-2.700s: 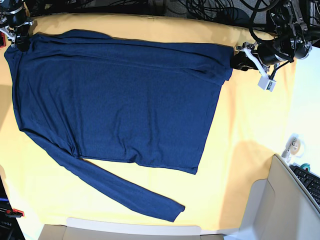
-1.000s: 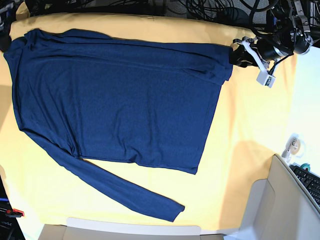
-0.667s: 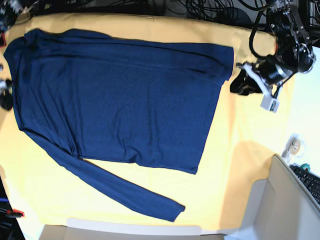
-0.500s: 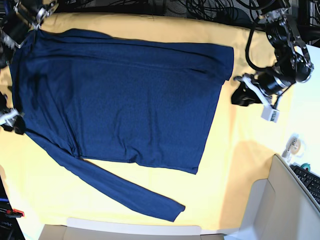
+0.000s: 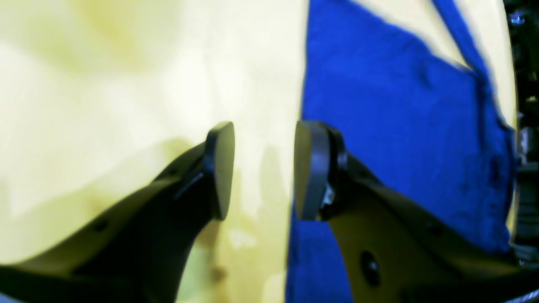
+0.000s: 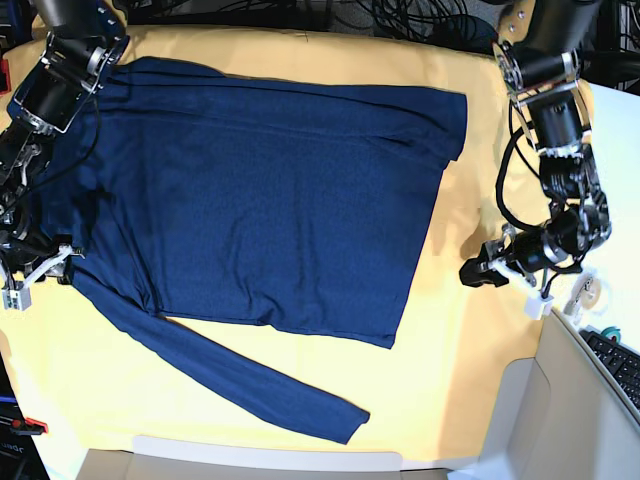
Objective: Fold the T-shirt properly
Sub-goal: 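Move both grippers to the shirt's side edges near the hem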
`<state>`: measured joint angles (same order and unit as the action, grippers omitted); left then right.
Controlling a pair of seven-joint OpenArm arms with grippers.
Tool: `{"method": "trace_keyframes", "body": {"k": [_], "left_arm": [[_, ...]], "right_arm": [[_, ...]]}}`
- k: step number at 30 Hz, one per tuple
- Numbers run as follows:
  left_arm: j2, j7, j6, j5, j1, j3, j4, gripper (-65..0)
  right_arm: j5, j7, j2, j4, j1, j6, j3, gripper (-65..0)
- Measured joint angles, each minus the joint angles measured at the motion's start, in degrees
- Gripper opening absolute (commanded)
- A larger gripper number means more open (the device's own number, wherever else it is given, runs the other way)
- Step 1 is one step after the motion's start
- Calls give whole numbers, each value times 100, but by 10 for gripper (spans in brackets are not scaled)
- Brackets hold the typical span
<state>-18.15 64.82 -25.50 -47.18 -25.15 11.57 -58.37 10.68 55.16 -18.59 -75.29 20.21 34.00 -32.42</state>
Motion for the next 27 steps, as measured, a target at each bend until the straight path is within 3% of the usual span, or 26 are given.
{"method": "trace_keyframes", "body": {"k": [5, 9, 19, 20, 23, 27], "left_arm": [[52, -1064, 4, -133, -638, -981, 1414, -420], [142, -1517, 17, -74, -903, -1355, 1917, -422], [326, -2339, 42, -98, -1276, -1453, 2492, -422], [341, -2369, 90, -101, -1274, -1453, 2498, -422], [378, -2594, 667, -101, -1276, -1458, 2498, -420], [372, -2739, 754, -105, -1198, -1458, 2500, -420]], "right_arm": [[-70, 57, 50, 273, -48, -81, -549, -347], [-37, 48, 66, 269, -72, -79, -710, -347], [-28, 52, 162, 262, -144, -79, -732, -347], [-31, 52, 162, 262, -146, -79, -732, -347], [-31, 50, 162, 262, -146, -79, -732, -347], [-31, 52, 162, 262, -146, -79, -732, -347]]}}
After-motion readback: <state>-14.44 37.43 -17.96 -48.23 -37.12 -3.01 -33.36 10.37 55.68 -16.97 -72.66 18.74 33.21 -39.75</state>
